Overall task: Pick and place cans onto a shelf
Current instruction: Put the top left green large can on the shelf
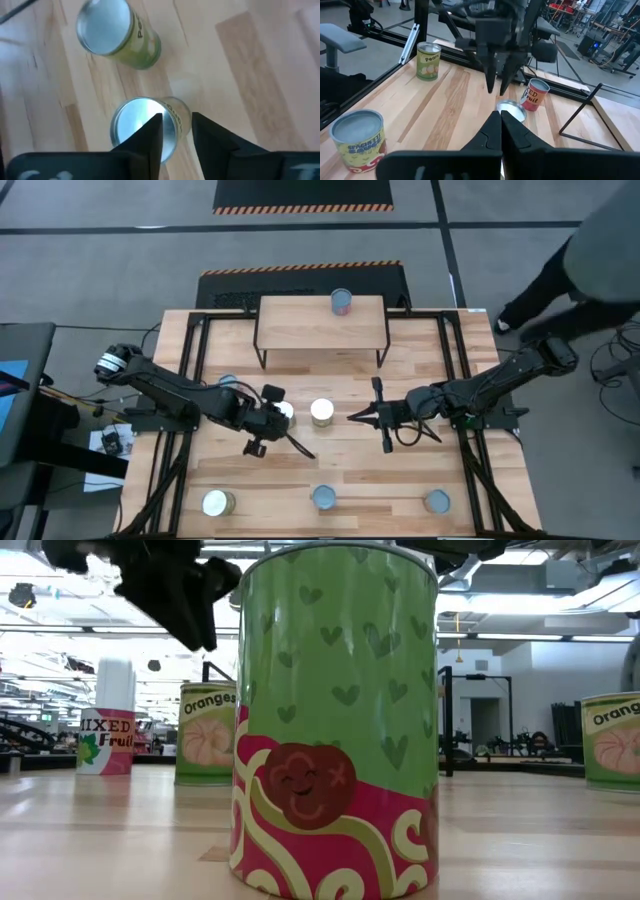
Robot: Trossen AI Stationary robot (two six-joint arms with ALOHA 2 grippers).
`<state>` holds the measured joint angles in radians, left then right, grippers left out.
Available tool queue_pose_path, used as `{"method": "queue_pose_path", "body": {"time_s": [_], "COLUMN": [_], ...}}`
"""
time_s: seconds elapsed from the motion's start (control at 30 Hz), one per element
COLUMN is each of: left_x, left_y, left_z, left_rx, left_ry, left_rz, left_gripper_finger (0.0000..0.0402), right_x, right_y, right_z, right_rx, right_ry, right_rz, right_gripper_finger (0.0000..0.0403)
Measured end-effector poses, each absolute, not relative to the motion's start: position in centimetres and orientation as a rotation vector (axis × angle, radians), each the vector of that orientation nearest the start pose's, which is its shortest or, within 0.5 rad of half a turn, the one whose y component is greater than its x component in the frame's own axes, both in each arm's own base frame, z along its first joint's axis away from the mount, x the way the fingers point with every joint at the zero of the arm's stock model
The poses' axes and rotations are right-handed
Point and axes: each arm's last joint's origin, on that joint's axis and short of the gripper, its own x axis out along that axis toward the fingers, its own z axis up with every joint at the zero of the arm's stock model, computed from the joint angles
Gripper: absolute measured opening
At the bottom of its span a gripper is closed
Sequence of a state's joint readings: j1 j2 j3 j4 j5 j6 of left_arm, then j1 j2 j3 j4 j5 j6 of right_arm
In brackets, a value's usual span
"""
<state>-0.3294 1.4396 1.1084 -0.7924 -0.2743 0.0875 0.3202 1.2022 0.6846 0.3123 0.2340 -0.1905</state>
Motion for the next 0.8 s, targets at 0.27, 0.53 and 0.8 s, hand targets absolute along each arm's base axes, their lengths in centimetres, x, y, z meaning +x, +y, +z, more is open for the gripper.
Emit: {"method": "queue_pose_path", "body": {"time_s": [0.27, 0.53, 0.8], "left_x": [23.4, 18.6, 14.4], "left_y": [-7.6, -6.0, -4.5], "left_z": [27.9, 27.1, 25.3], "left_rx": [0.263, 0.192, 0.178], "left_ry": [0.859, 0.48, 0.275], "left_rz": [-0.227, -0.237, -0.213], "left_gripper_finger": [0.0084, 0.001, 0.0006], "right_x": [25.8, 29.9, 35.6], "right_y": [7.9, 8.4, 7.5], "right_z": [26.9, 27.4, 28.2], "right_rx": [-0.229, -0.272, -0.245], "right_ry": [0.168, 0.216, 0.312], "right_rz": [0.156, 0.221, 0.177], "right_gripper_finger": [0.002, 0.0009, 0.0078]}}
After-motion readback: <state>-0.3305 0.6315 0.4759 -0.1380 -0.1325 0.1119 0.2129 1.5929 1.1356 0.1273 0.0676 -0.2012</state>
